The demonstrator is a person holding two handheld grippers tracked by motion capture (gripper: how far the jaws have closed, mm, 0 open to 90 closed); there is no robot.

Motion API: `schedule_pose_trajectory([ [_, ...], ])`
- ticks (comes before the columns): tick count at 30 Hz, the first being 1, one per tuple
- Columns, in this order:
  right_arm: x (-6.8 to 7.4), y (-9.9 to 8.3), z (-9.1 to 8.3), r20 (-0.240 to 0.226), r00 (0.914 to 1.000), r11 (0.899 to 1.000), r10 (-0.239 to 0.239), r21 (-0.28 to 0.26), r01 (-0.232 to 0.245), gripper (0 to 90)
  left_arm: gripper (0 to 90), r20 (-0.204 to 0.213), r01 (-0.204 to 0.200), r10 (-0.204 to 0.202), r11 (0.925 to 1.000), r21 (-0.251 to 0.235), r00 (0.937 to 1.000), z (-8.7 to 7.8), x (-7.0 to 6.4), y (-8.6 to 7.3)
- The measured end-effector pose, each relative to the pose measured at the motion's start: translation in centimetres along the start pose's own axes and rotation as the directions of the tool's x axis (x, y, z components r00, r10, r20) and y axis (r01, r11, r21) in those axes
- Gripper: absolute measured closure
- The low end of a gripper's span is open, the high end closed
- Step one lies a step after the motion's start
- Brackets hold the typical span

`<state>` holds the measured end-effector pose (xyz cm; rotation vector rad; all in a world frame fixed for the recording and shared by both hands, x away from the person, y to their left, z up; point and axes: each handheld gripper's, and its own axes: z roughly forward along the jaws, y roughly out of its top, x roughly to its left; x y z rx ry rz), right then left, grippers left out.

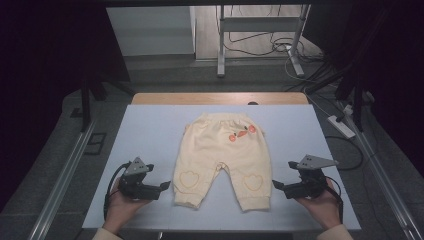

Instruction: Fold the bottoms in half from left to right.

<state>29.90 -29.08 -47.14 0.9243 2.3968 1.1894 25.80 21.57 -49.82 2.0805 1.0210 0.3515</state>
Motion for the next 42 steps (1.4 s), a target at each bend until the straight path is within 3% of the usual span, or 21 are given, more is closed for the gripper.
schedule_pose_trajectory([
  [9, 0.3, 0.0, 0.3, 0.003, 0.9998, 1.000, -0.020, 0.021, 0.019, 8.7, 11.8, -0.004, 0.002, -0.002, 1.0000, -0.003, 1.0000, 0.0, 0.1, 0.0],
  [27, 0.3, 0.0, 0.6, 0.001, 0.9999, 1.000, -0.014, 0.024, 0.014, 8.7, 11.8, 0.003, 0.000, 0.000, 1.0000, 0.001, 1.0000, 0.4, 0.3, 0.2],
  [42, 1.3, 0.8, 1.8, -0.023, 0.9993, 0.999, -0.028, 0.029, 0.029, 8.7, 11.7, 0.000, 0.000, 0.000, 1.0000, 0.001, 1.0000, 0.5, 0.4, 0.2],
])
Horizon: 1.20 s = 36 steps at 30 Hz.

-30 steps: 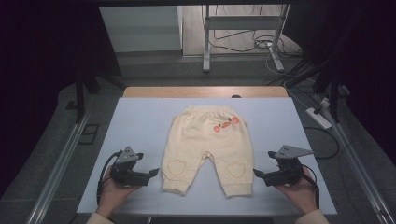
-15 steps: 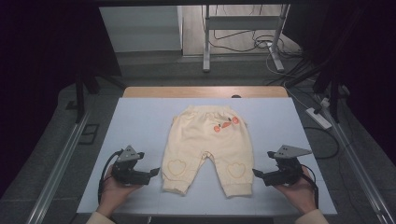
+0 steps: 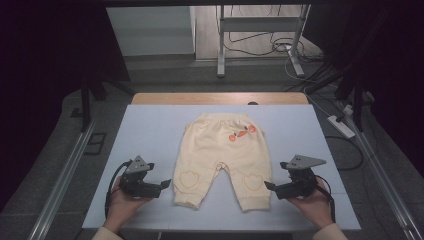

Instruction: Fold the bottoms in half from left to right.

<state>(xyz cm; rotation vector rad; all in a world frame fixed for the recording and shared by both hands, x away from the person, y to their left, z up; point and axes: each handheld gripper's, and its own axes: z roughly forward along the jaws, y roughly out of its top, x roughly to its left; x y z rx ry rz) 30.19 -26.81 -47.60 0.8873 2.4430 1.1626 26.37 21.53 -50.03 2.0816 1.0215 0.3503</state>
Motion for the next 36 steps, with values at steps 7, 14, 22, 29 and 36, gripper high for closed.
schedule_pose_trajectory([
  [7, 0.6, 0.6, 0.7, -0.008, 0.9999, 1.000, -0.012, -0.002, 0.012, 8.7, 11.7, 0.001, 0.000, 0.000, 1.0000, 0.008, 1.0000, 0.2, 0.2, 0.0],
  [14, 1.4, 1.4, 1.5, -0.030, 0.9992, 1.000, -0.025, -0.008, 0.025, 8.7, 11.7, -0.004, 0.002, -0.002, 1.0000, 0.007, 1.0000, 0.2, 0.3, -0.1],
  [22, 2.4, 2.4, 2.7, -0.069, 0.9969, 0.999, -0.037, -0.013, 0.036, 8.7, 11.7, -0.007, -0.001, 0.001, 0.9999, 0.010, 1.0000, 0.2, 0.3, -0.1],
  [29, 3.4, 3.1, 3.6, -0.092, 0.9941, 0.998, -0.057, -0.005, 0.056, 8.7, 11.7, -0.006, -0.006, 0.006, 0.9999, 0.014, 1.0000, 0.3, 0.3, -0.1],
  [36, 4.1, 3.7, 4.4, -0.109, 0.9917, 0.998, -0.069, -0.005, 0.069, 8.7, 11.7, -0.004, -0.008, 0.008, 0.9999, 0.014, 1.0000, 0.3, 0.3, -0.1],
])
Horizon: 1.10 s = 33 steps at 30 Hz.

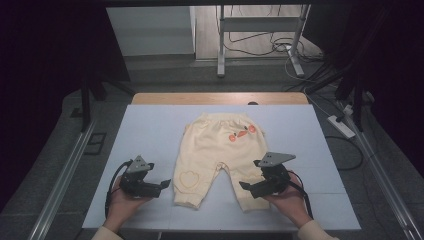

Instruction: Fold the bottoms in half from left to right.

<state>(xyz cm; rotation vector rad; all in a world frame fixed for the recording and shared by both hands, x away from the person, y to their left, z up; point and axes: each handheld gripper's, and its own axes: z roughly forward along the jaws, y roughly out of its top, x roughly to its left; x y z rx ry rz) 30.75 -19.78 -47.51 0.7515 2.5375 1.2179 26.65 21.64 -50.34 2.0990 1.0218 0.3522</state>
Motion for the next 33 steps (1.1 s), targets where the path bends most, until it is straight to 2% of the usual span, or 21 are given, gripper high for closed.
schedule_pose_trajectory([
  [12, 1.2, 1.3, 2.0, -0.042, 0.9987, 0.999, -0.031, 0.009, 0.031, 8.7, 11.7, -0.001, -0.001, 0.001, 1.0000, 0.001, 1.0000, 0.1, 0.0, 0.0],
  [33, 3.0, 2.5, 4.5, -0.083, 0.9942, 0.997, -0.069, 0.038, 0.073, 8.8, 11.6, -0.002, 0.006, -0.006, 1.0000, -0.001, 1.0000, 0.1, 0.1, -0.1],
])
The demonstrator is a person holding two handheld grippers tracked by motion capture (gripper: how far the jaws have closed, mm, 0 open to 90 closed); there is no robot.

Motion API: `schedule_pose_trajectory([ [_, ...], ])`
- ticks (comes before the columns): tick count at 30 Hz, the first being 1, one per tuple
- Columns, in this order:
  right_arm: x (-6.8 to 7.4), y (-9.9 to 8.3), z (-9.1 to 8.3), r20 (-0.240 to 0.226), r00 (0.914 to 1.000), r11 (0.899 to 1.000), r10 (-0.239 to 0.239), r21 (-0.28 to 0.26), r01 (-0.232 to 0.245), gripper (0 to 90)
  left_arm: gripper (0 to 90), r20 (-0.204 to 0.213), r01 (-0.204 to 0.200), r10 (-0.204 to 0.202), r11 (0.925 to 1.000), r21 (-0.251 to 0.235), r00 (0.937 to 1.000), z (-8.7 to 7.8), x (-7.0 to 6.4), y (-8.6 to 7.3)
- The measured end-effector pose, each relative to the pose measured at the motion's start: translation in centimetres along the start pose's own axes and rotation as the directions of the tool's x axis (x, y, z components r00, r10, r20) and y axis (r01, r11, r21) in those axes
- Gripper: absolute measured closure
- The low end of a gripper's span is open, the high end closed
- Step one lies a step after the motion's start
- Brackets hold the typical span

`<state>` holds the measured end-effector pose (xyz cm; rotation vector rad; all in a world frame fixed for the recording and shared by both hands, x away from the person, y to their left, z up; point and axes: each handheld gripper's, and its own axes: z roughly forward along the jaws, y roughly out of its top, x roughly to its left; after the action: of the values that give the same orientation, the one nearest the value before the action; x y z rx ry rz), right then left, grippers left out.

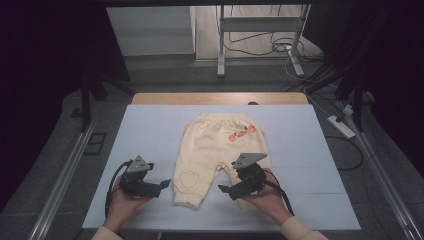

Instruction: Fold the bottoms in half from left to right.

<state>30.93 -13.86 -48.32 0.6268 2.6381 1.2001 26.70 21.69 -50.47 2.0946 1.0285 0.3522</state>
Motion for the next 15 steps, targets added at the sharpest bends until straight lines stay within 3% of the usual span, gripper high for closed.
schedule_pose_trajectory([
  [15, 1.7, 1.3, 2.5, -0.050, 0.9982, 0.999, -0.033, 0.022, 0.034, 8.8, 11.7, 0.002, -0.001, 0.001, 1.0000, 0.006, 1.0000, 0.1, 0.0, 0.0],
])
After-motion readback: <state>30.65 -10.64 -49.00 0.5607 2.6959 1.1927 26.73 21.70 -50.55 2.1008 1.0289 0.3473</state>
